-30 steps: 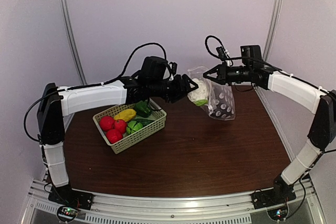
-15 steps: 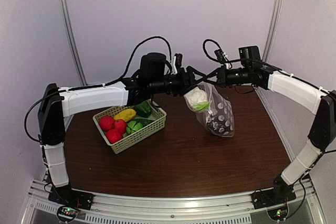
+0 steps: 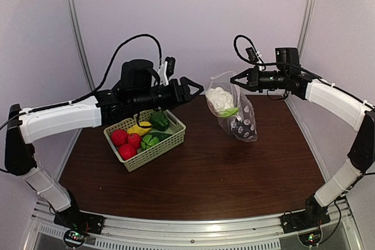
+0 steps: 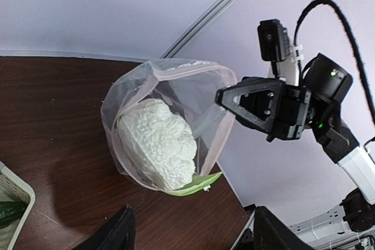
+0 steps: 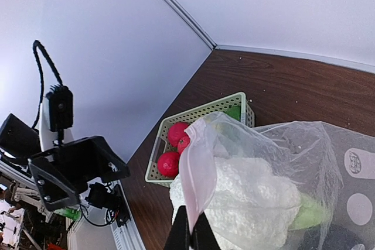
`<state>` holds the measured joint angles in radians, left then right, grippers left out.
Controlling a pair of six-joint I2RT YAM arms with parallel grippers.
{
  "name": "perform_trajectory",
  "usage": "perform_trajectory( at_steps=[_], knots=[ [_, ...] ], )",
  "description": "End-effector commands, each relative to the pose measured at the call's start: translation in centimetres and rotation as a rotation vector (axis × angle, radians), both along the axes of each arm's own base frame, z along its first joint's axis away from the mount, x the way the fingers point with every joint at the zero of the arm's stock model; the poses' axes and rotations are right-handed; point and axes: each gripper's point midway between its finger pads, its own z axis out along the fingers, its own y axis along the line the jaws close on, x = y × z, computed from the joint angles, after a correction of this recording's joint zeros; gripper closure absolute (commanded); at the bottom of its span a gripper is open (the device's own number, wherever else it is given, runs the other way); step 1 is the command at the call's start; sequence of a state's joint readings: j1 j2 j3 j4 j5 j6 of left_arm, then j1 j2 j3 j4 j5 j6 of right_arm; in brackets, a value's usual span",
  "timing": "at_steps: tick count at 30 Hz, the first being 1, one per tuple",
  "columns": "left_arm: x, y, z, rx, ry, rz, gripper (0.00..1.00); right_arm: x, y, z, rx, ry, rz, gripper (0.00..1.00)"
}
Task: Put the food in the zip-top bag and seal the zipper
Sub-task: Place the fake vegetable in the zipper food storage bag, then adjust the zipper food storage bag at the center of the board.
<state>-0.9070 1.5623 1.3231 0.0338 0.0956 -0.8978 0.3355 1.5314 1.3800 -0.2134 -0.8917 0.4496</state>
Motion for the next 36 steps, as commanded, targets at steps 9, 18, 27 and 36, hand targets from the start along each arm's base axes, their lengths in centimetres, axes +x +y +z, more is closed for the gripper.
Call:
perform_trajectory(
  at_steps=[9, 18, 27, 36],
  knots=[
    [1.6, -3.2, -9.8, 0.102, 0.116, -0.026, 0.35, -1.4, 0.1, 2.2, 0.053, -0.061, 0.042, 1.0],
    [3.3, -4.9, -10.1, 0.069, 0.124, -0.014, 0.38, -1.4, 0.1, 1.6, 0.055, -0.047, 0.044, 1.0],
    [5.7, -6.7, -10.8, -0.004, 0.168, -0.01, 0.46, -1.8, 0.0, 1.5, 0.065, -0.044, 0.048, 1.0],
    [7.0, -7.4, -10.0, -0.089, 0.107, -0.005, 0.6, -1.8, 0.1, 1.6, 0.074, -0.046, 0.053, 1.0]
  ],
)
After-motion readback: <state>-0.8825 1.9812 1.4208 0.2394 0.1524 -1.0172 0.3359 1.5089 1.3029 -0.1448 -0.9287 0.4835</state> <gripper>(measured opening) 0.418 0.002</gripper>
